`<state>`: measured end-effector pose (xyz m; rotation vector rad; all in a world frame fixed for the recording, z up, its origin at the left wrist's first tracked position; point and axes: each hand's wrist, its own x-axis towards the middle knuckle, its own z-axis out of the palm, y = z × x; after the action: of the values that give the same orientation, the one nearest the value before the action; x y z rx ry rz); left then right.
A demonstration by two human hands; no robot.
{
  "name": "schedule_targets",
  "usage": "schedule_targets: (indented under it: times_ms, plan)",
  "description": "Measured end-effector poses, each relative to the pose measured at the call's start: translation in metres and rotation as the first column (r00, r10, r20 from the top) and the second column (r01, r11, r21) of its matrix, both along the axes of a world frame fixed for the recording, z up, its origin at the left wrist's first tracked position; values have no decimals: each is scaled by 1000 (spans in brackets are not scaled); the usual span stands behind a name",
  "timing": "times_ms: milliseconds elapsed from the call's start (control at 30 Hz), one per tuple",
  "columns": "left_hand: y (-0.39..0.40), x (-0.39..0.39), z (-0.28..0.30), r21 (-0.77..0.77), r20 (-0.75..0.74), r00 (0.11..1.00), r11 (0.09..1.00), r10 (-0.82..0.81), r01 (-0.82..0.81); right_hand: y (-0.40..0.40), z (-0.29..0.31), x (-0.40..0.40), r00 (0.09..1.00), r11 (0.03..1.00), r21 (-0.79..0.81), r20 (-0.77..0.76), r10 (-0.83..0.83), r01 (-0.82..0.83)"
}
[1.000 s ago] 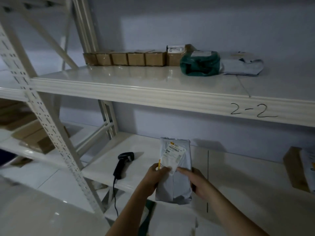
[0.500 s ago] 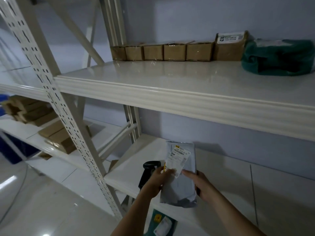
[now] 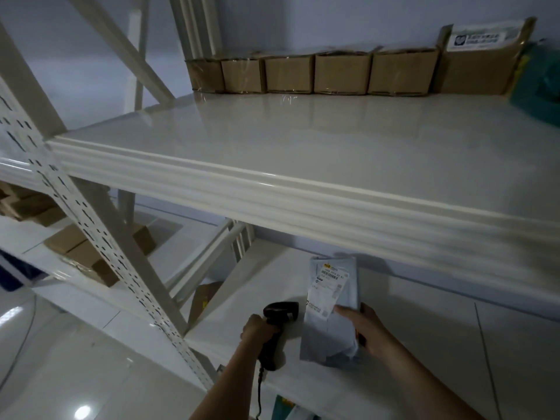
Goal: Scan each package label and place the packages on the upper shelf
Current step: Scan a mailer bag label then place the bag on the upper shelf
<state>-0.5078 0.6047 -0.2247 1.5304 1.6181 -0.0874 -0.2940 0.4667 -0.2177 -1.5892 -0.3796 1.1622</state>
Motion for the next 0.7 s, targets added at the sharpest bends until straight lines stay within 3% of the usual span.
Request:
schedule_targets:
  times_ms: [233, 367, 500, 700]
  plan:
    - [11, 3, -7, -65, 181, 975, 987, -132, 146, -2, 4, -19, 980, 976, -92, 68, -189, 195]
    - [10, -7, -4, 5, 231, 950, 976, -211, 216, -14, 6, -43, 956, 951, -108, 85, -281, 289]
    - [20, -22, 1, 49, 342, 926, 987, -158, 151, -29, 9, -71, 941, 936, -103, 69, -332, 338]
    - [10, -41, 35, -50, 568, 818, 988, -94, 148, -45, 17, -109, 918, 921, -35, 95, -384, 389]
